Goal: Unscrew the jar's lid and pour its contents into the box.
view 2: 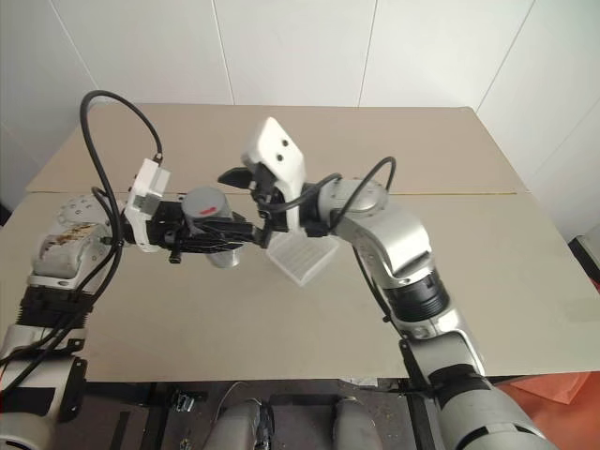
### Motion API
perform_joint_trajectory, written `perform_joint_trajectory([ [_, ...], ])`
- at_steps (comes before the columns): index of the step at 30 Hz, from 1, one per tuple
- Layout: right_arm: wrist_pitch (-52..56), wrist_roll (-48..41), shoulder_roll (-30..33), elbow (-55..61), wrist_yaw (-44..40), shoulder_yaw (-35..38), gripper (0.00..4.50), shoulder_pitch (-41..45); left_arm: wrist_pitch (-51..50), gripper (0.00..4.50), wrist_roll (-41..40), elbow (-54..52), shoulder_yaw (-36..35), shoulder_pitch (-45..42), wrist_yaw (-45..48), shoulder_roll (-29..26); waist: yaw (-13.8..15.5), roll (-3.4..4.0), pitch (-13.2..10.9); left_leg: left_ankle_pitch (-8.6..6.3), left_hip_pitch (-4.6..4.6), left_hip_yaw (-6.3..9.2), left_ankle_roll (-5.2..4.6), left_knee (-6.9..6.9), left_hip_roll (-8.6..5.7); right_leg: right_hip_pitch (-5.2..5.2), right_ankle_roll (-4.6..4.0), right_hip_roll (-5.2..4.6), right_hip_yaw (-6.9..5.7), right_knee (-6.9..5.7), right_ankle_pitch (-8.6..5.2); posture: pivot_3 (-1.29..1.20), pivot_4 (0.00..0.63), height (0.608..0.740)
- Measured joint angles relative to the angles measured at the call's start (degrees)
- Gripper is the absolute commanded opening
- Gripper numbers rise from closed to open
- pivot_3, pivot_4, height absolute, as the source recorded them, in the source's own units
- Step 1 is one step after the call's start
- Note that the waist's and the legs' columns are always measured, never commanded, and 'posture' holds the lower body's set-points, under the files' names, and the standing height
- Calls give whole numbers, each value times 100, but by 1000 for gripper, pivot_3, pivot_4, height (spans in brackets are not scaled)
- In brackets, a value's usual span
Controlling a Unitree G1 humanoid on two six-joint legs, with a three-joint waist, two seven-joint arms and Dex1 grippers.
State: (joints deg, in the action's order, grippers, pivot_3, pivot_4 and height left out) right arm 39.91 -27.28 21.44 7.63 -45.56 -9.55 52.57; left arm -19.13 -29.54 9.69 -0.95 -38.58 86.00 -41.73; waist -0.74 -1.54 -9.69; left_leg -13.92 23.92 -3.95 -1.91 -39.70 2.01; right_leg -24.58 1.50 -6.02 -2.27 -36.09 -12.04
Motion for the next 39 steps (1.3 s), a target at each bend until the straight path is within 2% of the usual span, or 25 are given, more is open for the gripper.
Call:
perform_joint_trajectory([
  [1,1,22,228,-159,75,330,4462,-8,12,1928,-23,-113,-17,85,119,-83,40,0,-1,0,0,-2,0,0,-4,1,0,-7,-3,1,0,0,150,740],
  [3,0,13,349,-182,67,524,4462,-25,19,1928,-32,-127,-31,129,187,-123,46,1,-1,0,0,-3,0,2,-2,0,0,-4,-3,1,0,0,150,740],
  [9,-6,-73,290,66,-118,485,4462,-271,29,1928,-89,-152,-28,138,222,-51,-23,1,-2,0,0,-3,0,2,2,-4,0,2,2,-2,0,0,150,740],
  [17,123,-287,-387,713,-14,-11,4462,-117,29,1928,-58,-65,143,-39,102,384,-5,1,-2,0,1,0,0,0,2,-3,0,3,1,-4,0,0,150,740],
  [22,123,180,-638,612,305,-545,4462,18,31,1928,20,34,208,-146,110,439,-3,1,-2,0,2,-1,0,0,0,-4,0,2,1,-3,0,0,150,740],
  [28,122,421,-799,445,458,-692,4462,82,36,1928,34,118,207,-181,116,454,1,1,-2,0,4,0,0,0,0,-4,0,2,0,-2,0,0,150,740],
  [33,122,411,-764,426,453,-690,4462,82,36,1928,40,118,207,-181,97,409,-3,1,-2,0,3,0,0,0,1,-4,0,2,0,-3,0,0,150,740],
  [39,124,198,-347,590,259,-559,4462,-20,36,1928,42,119,189,-174,18,309,5,1,-2,0,6,2,0,0,0,-4,0,2,-1,-1,0,0,150,740],
])
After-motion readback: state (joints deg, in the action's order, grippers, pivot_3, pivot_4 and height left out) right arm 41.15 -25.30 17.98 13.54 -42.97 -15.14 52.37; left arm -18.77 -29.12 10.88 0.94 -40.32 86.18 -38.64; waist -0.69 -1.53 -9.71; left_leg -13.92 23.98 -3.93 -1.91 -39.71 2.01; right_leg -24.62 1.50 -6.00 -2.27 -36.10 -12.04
